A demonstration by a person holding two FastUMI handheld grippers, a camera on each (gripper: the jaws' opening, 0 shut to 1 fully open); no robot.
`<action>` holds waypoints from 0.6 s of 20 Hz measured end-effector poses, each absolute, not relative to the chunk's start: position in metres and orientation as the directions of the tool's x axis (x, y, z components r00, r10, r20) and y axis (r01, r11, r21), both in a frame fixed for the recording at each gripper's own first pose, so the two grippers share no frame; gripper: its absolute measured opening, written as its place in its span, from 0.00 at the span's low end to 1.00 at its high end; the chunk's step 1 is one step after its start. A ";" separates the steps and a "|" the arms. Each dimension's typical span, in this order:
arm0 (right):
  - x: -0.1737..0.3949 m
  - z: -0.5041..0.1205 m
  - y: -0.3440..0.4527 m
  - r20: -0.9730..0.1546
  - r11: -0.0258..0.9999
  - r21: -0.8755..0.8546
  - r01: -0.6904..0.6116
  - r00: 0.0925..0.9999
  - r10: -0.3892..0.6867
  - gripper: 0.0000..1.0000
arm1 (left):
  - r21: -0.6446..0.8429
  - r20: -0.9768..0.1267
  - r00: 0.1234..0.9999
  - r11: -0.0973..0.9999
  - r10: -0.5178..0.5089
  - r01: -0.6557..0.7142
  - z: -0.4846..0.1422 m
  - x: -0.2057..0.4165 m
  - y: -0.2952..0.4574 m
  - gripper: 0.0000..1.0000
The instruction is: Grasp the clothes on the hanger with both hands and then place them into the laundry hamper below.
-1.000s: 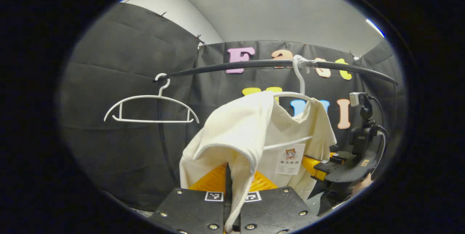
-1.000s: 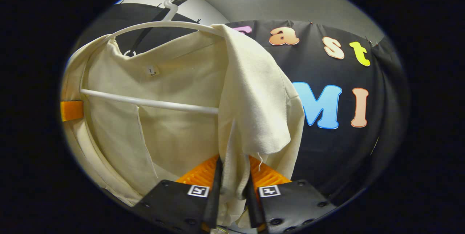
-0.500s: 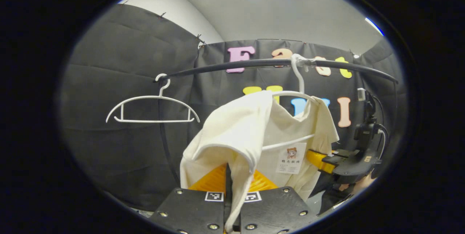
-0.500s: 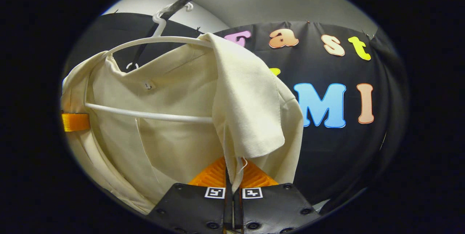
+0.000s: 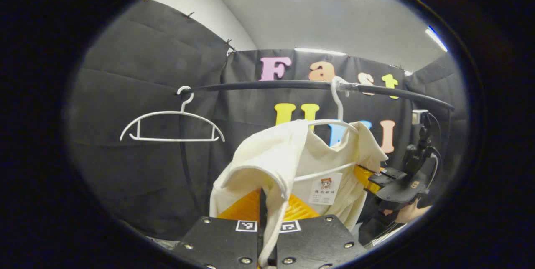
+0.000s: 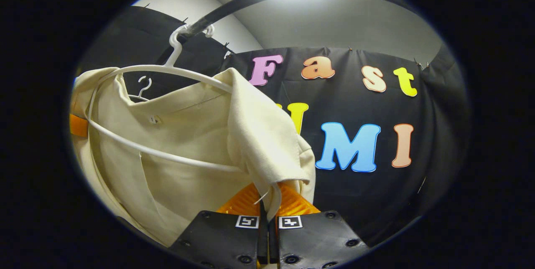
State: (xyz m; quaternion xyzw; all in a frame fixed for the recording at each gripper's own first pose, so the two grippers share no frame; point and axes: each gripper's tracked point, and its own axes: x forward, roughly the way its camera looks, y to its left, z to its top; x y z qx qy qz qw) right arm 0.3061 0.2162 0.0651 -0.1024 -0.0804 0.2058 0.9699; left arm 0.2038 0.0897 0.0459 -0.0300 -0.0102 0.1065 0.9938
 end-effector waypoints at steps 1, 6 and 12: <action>0.305 0.067 0.214 0.123 0.897 -0.234 -0.375 0.904 0.410 0.05 | -0.067 0.003 0.980 0.978 0.199 -0.199 0.045 0.203 0.087 0.02; 0.308 0.086 0.194 0.176 0.916 -0.248 -0.316 0.915 0.363 0.05 | -0.033 0.033 0.994 0.994 0.108 -0.107 0.067 0.196 0.079 0.02; 0.310 0.099 0.192 0.220 0.922 -0.270 -0.278 0.914 0.341 0.05 | -0.080 0.059 0.987 0.986 0.148 -0.143 0.074 0.186 0.098 0.02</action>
